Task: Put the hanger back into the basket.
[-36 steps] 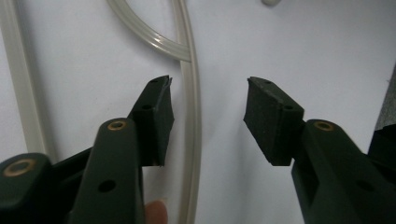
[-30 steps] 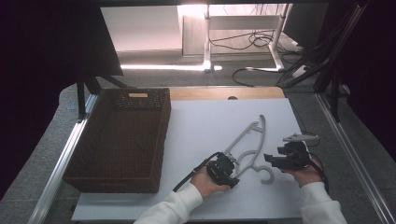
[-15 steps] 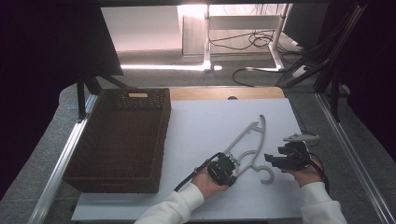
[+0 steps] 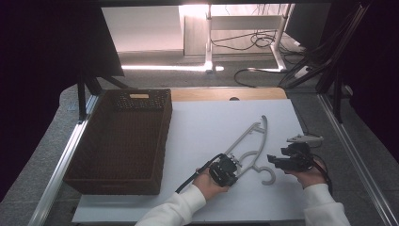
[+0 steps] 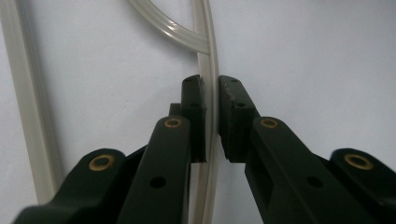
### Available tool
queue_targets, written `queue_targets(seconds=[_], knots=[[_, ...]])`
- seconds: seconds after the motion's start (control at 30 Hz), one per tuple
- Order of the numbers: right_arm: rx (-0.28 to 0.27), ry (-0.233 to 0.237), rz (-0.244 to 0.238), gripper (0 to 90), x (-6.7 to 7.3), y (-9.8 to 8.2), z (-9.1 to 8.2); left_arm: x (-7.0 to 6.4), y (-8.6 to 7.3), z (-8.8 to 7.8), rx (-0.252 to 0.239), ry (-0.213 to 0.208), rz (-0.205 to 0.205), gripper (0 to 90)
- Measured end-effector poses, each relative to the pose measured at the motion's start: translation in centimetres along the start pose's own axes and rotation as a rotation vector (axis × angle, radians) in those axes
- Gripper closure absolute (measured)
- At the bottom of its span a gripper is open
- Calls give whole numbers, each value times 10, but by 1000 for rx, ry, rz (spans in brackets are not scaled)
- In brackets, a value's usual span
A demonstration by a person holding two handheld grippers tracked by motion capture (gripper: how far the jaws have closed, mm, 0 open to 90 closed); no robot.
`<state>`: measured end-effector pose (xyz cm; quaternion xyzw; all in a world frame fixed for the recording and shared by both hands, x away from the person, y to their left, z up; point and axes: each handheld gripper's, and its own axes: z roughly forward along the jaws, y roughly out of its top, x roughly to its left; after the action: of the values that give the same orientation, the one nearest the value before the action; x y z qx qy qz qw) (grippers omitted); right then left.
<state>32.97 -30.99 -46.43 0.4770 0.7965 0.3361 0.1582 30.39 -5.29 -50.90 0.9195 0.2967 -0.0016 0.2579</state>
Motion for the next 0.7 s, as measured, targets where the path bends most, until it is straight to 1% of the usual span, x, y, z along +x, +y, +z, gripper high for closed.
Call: queue_targets(seconds=[0.07, 0.17, 0.3, 0.37, 0.5, 0.6, 0.7], knots=[[-6, 0, 5, 323, -1, 0, -1, 3, 0, -2, -26, -34, -31, 823], [-15, -8, 11, 324, -4, -1, -5, 6, 1, -9, -60, -60, -49, 823], [-30, -15, 35, 324, -9, -4, -11, 10, 1, -18, -97, -86, -69, 824], [-40, -26, 50, 325, -14, -6, -14, 13, 1, -22, -108, -107, -79, 824], [-59, -47, 84, 325, -22, -9, -19, 19, 0, -31, -145, -148, -106, 824], [-62, -54, 92, 325, -24, -11, -20, 22, 0, -38, -182, -163, -129, 824], [-61, -58, 97, 325, -25, -13, -20, 26, 0, -47, -219, -158, -132, 824]])
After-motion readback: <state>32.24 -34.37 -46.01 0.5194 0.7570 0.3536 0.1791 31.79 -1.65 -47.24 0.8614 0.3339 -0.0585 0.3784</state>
